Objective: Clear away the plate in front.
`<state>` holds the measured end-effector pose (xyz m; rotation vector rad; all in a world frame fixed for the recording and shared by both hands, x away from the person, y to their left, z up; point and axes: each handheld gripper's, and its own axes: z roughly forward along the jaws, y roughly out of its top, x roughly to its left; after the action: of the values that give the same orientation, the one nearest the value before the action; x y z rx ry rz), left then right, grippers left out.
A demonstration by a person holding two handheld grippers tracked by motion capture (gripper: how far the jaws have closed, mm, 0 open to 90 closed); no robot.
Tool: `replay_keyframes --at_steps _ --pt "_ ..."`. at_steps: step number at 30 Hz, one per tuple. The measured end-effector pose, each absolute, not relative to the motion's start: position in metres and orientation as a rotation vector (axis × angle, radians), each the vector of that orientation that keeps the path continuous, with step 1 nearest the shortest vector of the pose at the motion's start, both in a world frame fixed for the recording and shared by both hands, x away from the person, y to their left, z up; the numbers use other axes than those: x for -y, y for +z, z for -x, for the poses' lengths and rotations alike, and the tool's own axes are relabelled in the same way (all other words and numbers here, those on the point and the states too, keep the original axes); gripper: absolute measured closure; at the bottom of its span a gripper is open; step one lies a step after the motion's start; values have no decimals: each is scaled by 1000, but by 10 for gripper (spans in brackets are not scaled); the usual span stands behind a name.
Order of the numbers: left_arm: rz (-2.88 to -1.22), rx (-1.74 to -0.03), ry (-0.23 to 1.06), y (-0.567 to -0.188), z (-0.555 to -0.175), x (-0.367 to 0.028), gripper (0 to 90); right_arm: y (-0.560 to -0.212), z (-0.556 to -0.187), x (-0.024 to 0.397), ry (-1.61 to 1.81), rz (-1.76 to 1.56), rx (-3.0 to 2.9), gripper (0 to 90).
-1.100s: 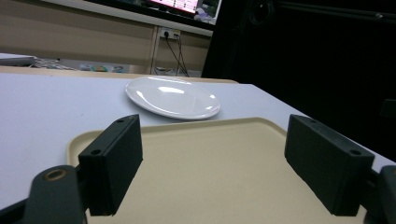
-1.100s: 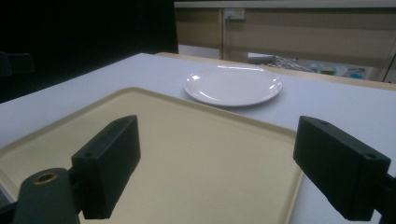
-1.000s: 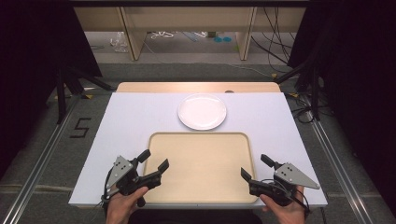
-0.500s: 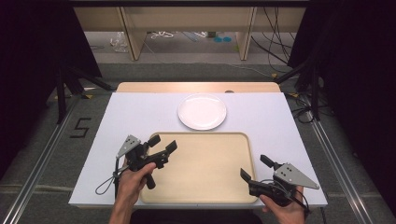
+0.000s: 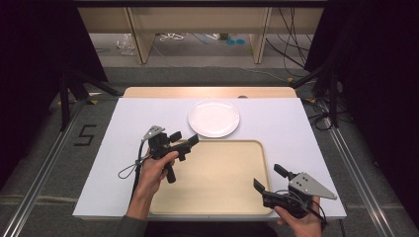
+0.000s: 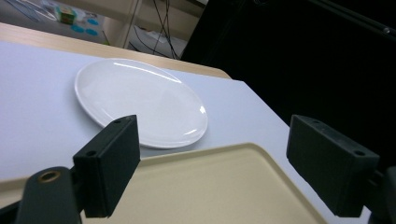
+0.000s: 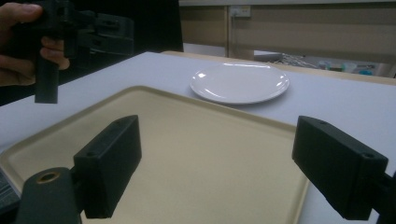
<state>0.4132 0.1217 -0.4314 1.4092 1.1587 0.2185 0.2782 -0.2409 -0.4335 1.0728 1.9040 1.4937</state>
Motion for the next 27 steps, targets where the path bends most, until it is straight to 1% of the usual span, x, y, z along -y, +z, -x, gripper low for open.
replay_keyframes --at_steps 6,7,9,10,11,12,13,17,19,20,22,25,27 --pt "-1401 -1218 157 -436 -432 -119 188 -435 -279 241 1515 -1071 -1894 170" --pt "-1396 -1257 130 -439 -441 -120 191 -435 -279 240 1516 -1072 -1895 170" --pt "-1409 -1276 139 -440 -444 -120 193 -435 -279 241 1506 -1071 -1897 171" --pt "-1411 -1313 139 -442 -451 -118 198 -435 -279 240 1517 -1073 -1898 171" --pt "-1404 -1320 109 -442 -454 -117 199 -435 -279 240 1516 -1069 -1898 171" --pt "-1404 -1320 109 -442 -454 -117 199 -434 -278 242 1482 -1077 -1917 171" --pt "-1380 -1357 69 -443 -460 -116 202 -434 -278 242 1484 -1078 -1916 172" --pt "-1385 -1396 47 -447 -471 -114 207 -434 -278 242 1487 -1082 -1914 173" --pt "-1328 -1446 -20 -449 -477 -114 207 -434 -278 242 1488 -1080 -1914 173" --pt "-1326 -1453 -35 -450 -480 -115 211 -434 -278 242 1491 -1080 -1916 173" --pt "-1344 -1450 -9 -454 -488 -116 212 -434 -278 242 1492 -1081 -1916 173" --pt "-1286 -1499 -86 -454 -497 -115 213 -435 -279 241 1526 -1078 -1911 174" --pt "-1290 -1551 -102 -455 -503 -114 219 -435 -279 241 1526 -1072 -1910 174"
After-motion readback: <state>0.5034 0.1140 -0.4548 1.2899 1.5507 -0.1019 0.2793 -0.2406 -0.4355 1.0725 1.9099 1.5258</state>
